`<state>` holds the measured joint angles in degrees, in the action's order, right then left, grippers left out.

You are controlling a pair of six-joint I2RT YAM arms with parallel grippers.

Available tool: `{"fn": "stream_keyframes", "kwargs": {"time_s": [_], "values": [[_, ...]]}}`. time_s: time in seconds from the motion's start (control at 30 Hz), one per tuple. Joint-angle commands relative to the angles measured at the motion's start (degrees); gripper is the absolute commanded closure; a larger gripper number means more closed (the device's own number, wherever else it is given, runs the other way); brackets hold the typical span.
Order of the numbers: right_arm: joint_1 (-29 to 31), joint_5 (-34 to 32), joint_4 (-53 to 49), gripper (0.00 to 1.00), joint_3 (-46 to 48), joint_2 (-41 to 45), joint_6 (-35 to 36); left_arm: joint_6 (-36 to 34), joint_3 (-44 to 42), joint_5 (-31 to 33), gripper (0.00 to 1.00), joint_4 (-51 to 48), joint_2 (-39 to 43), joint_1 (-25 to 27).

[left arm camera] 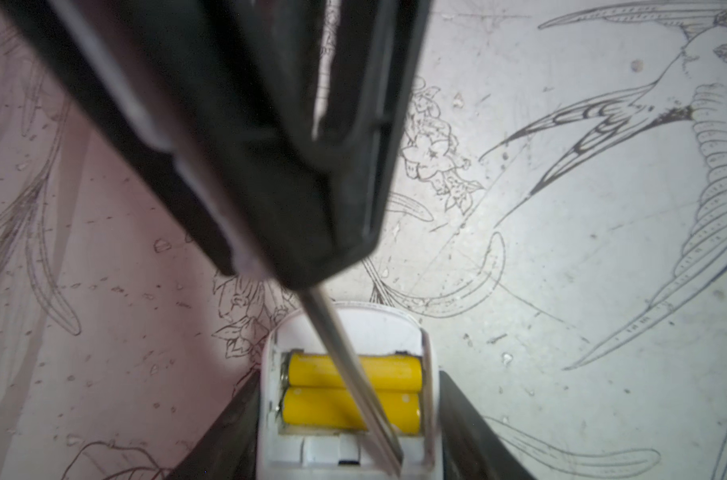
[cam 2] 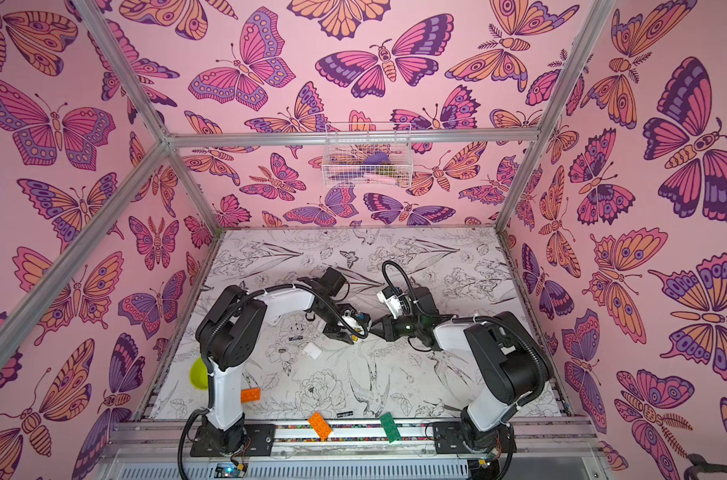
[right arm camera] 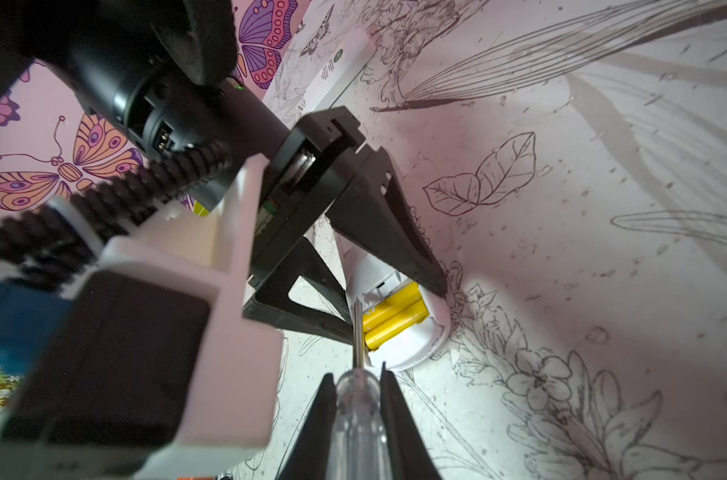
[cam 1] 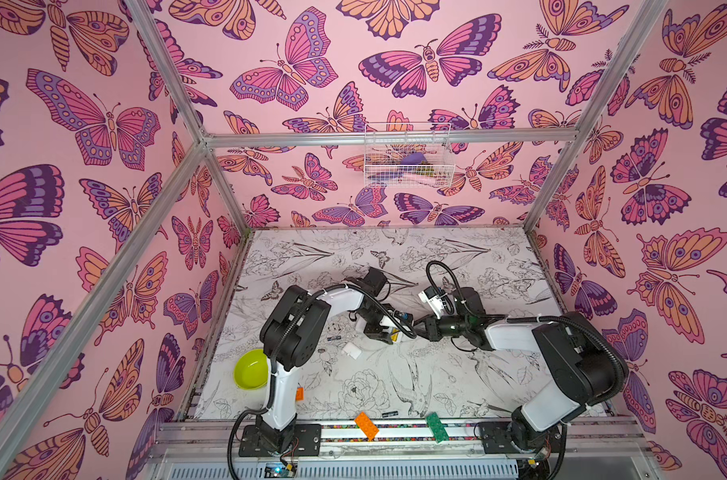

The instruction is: Unload the batteries from the remote control

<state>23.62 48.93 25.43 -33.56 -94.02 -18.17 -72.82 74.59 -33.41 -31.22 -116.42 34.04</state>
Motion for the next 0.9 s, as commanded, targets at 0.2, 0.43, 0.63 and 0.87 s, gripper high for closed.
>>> {"fn": "stream_keyframes", "kwargs": {"time_s": [0.2, 0.43, 0.63, 0.87], "values": [[-0.82, -10.25, -15.47, 1.00, -3.40, 9.01, -1.64, -0.51, -1.55, 1.40, 0.66, -1.12, -2.54, 0.56], [-0.59, -18.11, -33.69, 1.00, -8.45, 17.92, -18.13, 0.51, -0.69, 2.41, 0.68, -0.90, -2.91, 0.69], [0.52, -23.75, -47.37, 1.00, -13.65, 16.51, -27.17, 2.25, 0.40, 3.43, 0.69, -0.36, -3.35, 0.85], [2.75, -24.11, -49.66, 1.00, -18.10, 12.66, -33.49, 8.15, 1.18, 6.59, 0.70, 2.82, -3.55, 1.79]]}}
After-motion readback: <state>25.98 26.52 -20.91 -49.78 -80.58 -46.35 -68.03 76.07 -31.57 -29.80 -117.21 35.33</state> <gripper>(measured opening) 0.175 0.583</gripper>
